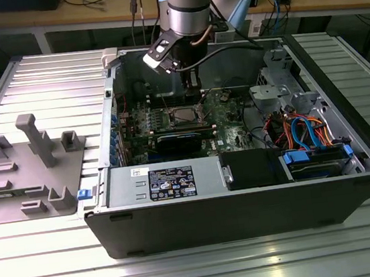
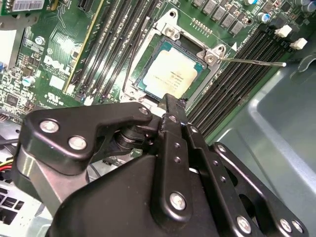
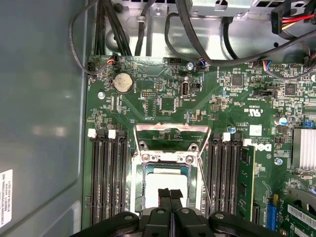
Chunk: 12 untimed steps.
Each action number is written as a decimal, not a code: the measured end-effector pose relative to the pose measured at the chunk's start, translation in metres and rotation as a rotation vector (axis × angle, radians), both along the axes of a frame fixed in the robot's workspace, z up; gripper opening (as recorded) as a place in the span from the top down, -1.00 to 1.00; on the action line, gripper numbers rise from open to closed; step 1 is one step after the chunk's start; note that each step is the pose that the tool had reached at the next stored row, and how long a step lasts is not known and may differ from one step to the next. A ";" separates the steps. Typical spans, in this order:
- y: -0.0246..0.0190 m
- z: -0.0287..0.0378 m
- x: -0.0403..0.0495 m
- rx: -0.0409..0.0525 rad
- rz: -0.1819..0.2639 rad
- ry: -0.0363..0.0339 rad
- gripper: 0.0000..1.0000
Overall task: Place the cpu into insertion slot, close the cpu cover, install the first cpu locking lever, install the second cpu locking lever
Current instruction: 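Close the cpu cover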
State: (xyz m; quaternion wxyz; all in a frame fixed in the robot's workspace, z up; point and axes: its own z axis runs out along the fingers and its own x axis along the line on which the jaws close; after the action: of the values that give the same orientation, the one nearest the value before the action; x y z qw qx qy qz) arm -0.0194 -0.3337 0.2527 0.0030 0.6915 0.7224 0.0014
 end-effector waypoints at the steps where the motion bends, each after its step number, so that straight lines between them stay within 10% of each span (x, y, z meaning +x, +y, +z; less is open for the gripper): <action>1: 0.0000 0.0011 0.0000 -0.0001 0.000 0.0000 0.79; 12: 0.0000 0.0074 0.0000 -0.0002 0.000 0.0000 0.79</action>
State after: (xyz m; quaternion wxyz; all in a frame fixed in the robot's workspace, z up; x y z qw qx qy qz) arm -0.0194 -0.3337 0.2601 0.0031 0.6915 0.7224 0.0014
